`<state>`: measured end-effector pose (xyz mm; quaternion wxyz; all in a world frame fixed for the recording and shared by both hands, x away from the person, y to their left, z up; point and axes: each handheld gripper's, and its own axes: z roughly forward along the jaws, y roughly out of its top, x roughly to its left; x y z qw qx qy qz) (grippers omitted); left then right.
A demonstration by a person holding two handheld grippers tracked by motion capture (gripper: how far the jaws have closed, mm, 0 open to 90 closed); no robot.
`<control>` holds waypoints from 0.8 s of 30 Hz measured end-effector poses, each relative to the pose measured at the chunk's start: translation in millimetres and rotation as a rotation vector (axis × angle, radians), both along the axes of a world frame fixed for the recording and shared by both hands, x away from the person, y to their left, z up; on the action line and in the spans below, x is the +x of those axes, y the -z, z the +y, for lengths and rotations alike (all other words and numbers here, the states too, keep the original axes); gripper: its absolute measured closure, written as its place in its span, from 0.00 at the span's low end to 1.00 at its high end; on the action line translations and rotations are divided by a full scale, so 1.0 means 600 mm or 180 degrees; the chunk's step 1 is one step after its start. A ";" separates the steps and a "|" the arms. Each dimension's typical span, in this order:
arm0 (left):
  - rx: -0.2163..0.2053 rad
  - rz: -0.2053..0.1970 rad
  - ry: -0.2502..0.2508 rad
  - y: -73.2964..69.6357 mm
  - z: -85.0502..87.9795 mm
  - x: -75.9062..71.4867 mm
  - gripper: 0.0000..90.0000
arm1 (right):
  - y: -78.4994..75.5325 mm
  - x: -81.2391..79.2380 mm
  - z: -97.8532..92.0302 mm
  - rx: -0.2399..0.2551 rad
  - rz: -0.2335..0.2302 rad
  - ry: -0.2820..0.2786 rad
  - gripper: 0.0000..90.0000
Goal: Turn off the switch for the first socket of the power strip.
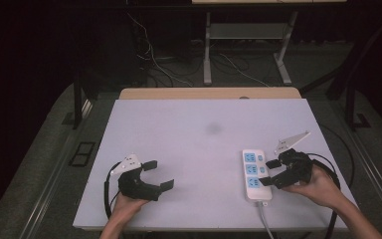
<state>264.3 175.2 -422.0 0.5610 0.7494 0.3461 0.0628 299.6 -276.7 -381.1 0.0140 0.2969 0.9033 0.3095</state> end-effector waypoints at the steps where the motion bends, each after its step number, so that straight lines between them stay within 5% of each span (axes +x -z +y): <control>1: 0.0006 0.0003 0.0001 0.000 0.000 0.000 0.00 | -0.001 0.000 -0.001 0.0002 0.0009 0.0003 0.41; 24: 0.0022 0.0017 -0.0026 0.002 0.002 0.002 0.00 | 0.004 0.009 -0.008 0.0056 0.0169 -0.0129 0.99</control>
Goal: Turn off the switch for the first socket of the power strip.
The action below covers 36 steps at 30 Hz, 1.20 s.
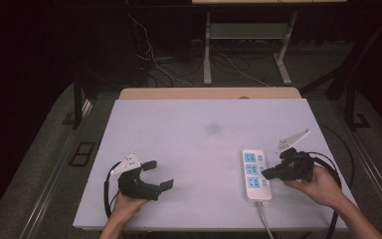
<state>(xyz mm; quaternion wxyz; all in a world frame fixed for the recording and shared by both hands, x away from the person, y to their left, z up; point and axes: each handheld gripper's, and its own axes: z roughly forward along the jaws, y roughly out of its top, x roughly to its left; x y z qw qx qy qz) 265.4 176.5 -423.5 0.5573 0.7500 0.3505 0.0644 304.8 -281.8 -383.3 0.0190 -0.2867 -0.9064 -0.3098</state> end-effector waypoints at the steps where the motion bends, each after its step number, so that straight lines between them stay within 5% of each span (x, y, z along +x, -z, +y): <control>1: -0.0002 0.0000 -0.0001 0.000 0.000 0.000 0.00 | 0.001 0.001 -0.001 0.0003 -0.0001 -0.0001 1.00; 36: -0.0014 -0.0015 -0.0039 0.000 0.004 0.000 0.00 | 0.052 0.001 -0.016 0.0195 0.0172 0.0145 1.00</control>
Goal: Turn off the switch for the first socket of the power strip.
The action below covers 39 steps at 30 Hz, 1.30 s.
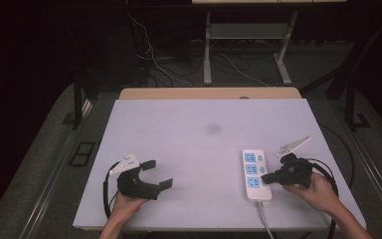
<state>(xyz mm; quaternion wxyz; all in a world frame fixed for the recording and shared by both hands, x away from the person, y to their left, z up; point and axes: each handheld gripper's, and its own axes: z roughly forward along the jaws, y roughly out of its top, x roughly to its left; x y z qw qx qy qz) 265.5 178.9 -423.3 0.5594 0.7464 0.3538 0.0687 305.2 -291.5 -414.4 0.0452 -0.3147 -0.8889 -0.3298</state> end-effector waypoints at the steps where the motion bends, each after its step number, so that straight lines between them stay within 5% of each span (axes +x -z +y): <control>1: -0.0002 0.0000 -0.0001 0.000 0.000 0.000 0.00 | 0.000 0.000 0.000 0.0009 0.0005 0.0009 1.00; 29: -0.0002 -0.0016 -0.0018 0.001 -0.001 -0.001 0.00 | 0.005 -0.009 -0.002 0.0072 -0.0012 0.0182 1.00; 34: 0.0001 -0.0020 -0.0010 0.000 -0.002 -0.001 0.00 | 0.008 -0.007 0.002 0.0093 0.0093 0.0111 1.00; 39: 0.0004 -0.0025 -0.0016 0.000 -0.001 -0.002 0.00 | 0.005 -0.011 0.010 0.0009 0.0002 0.0073 1.00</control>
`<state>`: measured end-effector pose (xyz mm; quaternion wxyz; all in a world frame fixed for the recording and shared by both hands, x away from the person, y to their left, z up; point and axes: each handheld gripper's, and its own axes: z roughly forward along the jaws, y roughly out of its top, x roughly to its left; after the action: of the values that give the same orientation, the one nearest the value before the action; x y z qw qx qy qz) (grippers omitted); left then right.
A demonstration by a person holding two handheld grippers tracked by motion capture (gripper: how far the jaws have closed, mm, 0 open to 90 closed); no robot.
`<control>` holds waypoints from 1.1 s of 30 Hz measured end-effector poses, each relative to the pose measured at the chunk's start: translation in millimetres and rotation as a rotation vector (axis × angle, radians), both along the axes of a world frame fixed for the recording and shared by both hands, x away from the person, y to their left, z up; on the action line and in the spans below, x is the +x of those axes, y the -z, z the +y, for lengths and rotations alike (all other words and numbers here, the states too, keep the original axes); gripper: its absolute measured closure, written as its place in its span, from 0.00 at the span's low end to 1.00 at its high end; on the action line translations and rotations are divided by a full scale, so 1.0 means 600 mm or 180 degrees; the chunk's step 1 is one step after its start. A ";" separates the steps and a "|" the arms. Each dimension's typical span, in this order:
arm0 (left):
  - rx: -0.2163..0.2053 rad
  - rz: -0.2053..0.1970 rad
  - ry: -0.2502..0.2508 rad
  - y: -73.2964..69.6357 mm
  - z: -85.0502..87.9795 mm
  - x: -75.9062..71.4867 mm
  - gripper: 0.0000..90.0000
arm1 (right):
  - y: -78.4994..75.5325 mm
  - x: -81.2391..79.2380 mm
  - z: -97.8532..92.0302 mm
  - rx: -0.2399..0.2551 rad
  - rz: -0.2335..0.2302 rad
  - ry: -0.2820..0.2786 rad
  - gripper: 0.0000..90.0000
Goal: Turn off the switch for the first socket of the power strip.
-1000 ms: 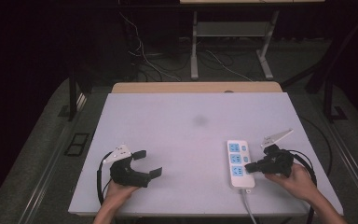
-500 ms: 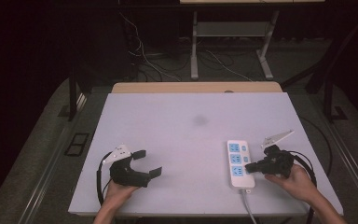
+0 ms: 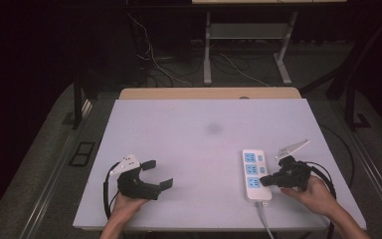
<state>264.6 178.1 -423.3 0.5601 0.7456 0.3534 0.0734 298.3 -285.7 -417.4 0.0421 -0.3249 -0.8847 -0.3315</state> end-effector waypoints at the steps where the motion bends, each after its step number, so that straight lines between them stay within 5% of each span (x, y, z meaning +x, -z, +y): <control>1: -0.0006 0.0005 -0.0003 0.000 0.000 0.000 0.00 | 0.000 0.000 -0.001 0.0002 -0.0008 -0.0008 1.00; 33: -0.0006 0.0016 -0.0014 0.001 0.002 0.002 0.00 | -0.023 0.008 0.013 -0.0041 -0.0091 -0.0090 1.00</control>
<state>266.0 179.5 -423.7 0.5597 0.7446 0.3565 0.0724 302.9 -277.8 -403.8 0.0321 -0.3078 -0.8919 -0.3298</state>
